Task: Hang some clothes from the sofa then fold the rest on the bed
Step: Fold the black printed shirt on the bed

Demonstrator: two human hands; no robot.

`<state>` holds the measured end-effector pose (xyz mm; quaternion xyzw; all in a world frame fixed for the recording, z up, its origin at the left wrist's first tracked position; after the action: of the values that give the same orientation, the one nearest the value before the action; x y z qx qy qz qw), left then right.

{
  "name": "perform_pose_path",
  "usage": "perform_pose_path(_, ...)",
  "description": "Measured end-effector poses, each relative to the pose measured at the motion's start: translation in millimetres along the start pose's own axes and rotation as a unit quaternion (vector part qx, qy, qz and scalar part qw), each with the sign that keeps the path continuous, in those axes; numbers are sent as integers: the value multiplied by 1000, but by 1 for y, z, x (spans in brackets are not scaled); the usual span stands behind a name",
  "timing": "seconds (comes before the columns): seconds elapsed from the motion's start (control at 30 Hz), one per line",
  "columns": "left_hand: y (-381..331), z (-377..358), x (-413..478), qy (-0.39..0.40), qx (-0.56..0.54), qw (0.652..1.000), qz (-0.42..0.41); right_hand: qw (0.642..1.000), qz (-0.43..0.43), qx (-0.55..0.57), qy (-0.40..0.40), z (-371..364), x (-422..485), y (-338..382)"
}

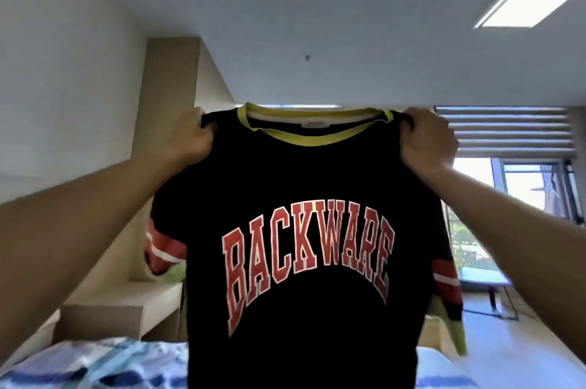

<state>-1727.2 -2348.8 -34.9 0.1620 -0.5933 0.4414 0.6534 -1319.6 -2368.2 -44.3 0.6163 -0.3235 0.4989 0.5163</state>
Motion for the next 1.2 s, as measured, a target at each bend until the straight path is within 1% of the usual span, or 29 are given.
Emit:
perform_pose_path(0.07,-8,12,14,-20,16,1000,-14,1000,20,2,-24,12,13,11)
perform_pose_path(0.13,-17,23,19,-56,23,998,-32,998,47,9,-44,22,20,18)
perform_pose_path(0.17,-22,27,20,-74,27,995,-57,997,58,14,-51,26,19,20)
perform_pose_path(0.27,-27,30,10,-116,66,982,-131,994,87,32,-61,29,12,19)
perform_pose_path(0.4,-16,24,-26,-162,127,964,-167,990,117,58,-56,24,-11,3)
perform_pose_path(0.47,-3,5,-54,-132,162,962,-179,990,125,60,-21,13,-35,-14)
perform_pose_path(0.5,4,-5,-69,-107,168,962,-186,989,130,69,15,6,-49,-22)
perform_pose_path(0.57,29,-32,-101,-50,165,965,-200,981,123,97,113,-19,-89,-40)
perform_pose_path(0.63,65,-66,-139,34,156,970,-183,959,87,112,245,-48,-142,-63)
perform_pose_path(0.67,83,-84,-161,83,152,970,-171,940,61,122,312,-63,-172,-77)
perform_pose_path(0.73,122,-122,-213,187,142,963,-131,890,3,153,431,-89,-238,-109)
perform_pose_path(0.8,154,-152,-268,265,129,950,-101,839,-45,174,514,-109,-302,-139)
perform_pose_path(0.9,198,-191,-351,351,91,929,-72,770,-105,192,599,-139,-393,-177)
perform_pose_path(0.97,230,-213,-394,394,90,913,-49,708,-159,209,656,-155,-442,-196)
perform_pose_path(1.03,264,-236,-425,426,96,899,-24,644,-205,195,711,-175,-483,-210)
perform_pose_path(1.07,278,-249,-440,438,96,893,-18,624,-215,179,730,-189,-501,-217)
perform_pose_path(1.1,288,-255,-446,444,99,890,-18,616,-218,163,739,-200,-511,-218)
perform_pose_path(1.13,297,-262,-450,450,107,887,-16,624,-221,146,735,-217,-519,-217)
perform_pose_path(1.17,309,-274,-449,447,125,886,-8,652,-219,133,714,-240,-523,-219)
perform_pose_path(1.2,325,-288,-442,433,154,888,9,691,-206,122,682,-268,-526,-224)
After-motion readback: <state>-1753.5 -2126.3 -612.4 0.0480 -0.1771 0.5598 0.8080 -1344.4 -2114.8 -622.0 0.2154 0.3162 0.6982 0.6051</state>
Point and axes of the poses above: each hand's wrist, its own x-axis towards the middle knuckle, its own z-axis out of the back of the hand, y = z × x, the point moved 6 cm from there along x, towards the middle knuckle, and after that the axes turned 1 degree about -z, right-handed, at the moved point
